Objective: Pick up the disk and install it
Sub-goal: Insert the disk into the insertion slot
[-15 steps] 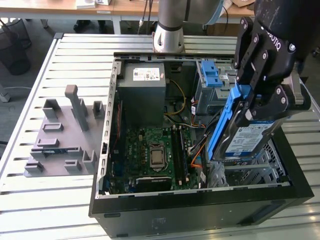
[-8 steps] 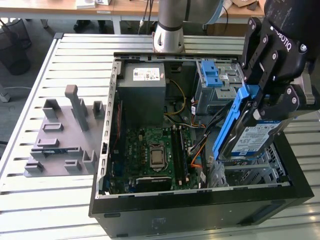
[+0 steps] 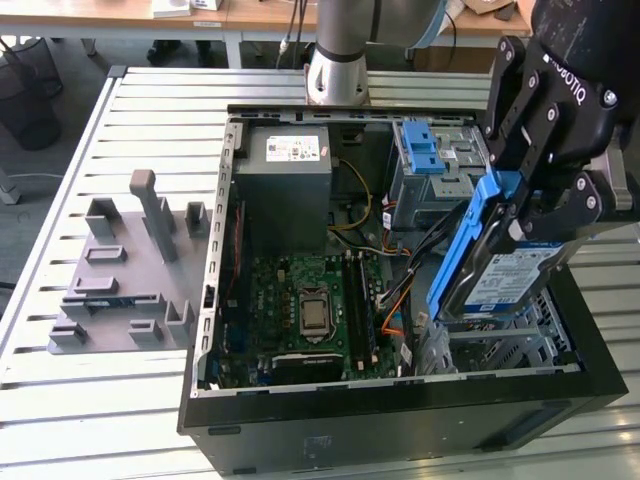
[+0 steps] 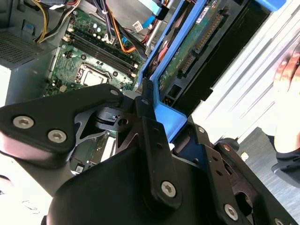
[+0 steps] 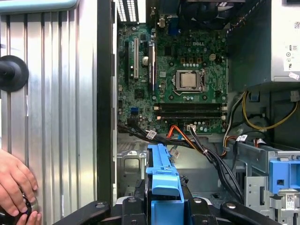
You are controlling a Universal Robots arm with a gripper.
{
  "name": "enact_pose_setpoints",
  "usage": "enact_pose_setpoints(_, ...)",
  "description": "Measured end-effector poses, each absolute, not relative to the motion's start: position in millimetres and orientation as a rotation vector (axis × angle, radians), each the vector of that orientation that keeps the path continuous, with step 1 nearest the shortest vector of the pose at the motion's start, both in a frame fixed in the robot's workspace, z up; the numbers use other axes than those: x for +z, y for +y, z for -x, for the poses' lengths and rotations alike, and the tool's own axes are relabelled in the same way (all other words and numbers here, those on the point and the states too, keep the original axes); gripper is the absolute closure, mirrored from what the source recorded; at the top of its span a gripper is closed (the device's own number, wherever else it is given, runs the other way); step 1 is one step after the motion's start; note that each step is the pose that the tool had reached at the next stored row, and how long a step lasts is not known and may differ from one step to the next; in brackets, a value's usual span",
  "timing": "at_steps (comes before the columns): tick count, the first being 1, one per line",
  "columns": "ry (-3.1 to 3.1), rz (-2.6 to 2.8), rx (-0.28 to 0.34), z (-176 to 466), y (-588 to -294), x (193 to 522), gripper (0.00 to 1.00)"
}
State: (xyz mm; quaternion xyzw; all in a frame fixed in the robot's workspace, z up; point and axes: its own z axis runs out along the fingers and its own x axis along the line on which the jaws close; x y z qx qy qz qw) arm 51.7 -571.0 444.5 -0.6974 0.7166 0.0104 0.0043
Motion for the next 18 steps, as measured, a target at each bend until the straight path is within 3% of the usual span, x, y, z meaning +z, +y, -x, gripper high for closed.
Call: enact_pose_setpoints(18, 2.245, 2.185, 0.033, -72, -571, 435, 0.64)
